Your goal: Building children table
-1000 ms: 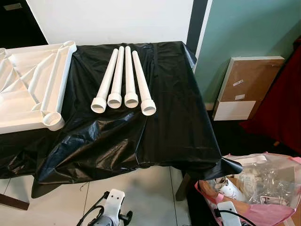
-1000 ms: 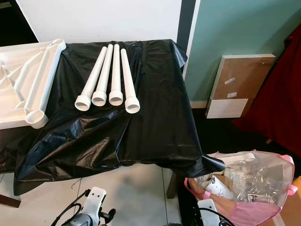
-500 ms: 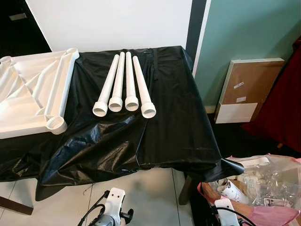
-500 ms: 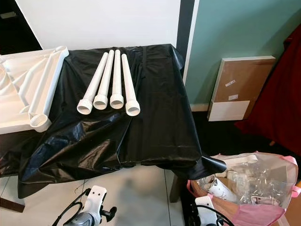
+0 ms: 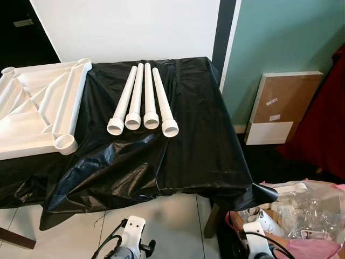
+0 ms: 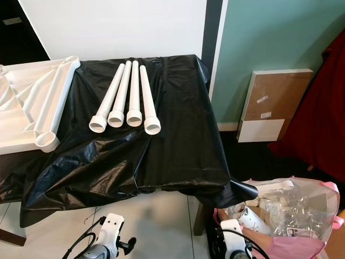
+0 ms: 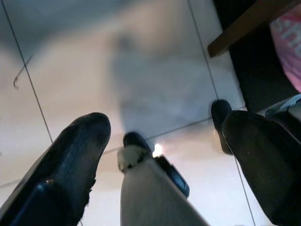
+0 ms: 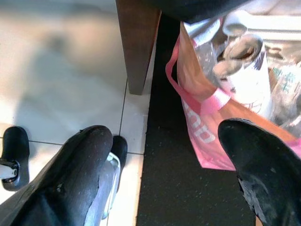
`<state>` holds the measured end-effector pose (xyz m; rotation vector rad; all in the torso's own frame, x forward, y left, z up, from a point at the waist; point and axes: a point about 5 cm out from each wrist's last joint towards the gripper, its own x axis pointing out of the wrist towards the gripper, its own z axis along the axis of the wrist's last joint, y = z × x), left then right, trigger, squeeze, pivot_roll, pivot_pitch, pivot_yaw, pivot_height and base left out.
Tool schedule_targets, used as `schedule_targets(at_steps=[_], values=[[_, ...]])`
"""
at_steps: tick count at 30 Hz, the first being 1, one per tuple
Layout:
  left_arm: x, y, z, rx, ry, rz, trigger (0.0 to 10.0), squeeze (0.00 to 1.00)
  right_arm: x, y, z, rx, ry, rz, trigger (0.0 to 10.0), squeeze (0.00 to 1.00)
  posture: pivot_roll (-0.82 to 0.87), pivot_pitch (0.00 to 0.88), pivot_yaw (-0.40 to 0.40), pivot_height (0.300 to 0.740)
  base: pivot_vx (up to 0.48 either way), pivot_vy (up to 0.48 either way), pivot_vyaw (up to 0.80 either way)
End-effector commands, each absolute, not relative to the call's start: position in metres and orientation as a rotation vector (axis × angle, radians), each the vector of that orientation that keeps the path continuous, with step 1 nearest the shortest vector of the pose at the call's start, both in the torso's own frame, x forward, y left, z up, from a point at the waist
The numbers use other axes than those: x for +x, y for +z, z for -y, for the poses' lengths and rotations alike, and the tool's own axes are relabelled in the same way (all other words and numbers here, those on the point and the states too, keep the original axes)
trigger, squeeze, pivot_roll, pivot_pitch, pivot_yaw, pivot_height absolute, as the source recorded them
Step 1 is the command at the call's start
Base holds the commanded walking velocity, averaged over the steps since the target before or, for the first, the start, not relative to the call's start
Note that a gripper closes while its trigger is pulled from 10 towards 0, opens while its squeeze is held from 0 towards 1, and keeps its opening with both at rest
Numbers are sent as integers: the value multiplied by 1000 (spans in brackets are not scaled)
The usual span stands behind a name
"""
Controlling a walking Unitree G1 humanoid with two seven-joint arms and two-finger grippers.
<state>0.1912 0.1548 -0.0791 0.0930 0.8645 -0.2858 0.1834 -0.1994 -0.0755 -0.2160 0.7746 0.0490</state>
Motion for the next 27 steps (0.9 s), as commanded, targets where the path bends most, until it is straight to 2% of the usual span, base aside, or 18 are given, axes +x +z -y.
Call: schedule_targets(at_steps=[1, 13, 27], values=[[182, -85, -164, 139, -186, -902, 10000, 0, 177, -80, 194, -210, 67, -809, 10000, 0, -152, 0, 4, 740, 0, 0, 0], [174, -87, -169, 93, -150, -913, 10000, 0, 184, -77, 188, -225, 103, -779, 10000, 0, -140, 0, -1, 740, 0, 0, 0], [184, -83, -161, 101, -189, -890, 10000, 0, 173, -81, 190, -215, 79, -794, 10000, 0, -174, 0, 26, 740, 0, 0, 0]])
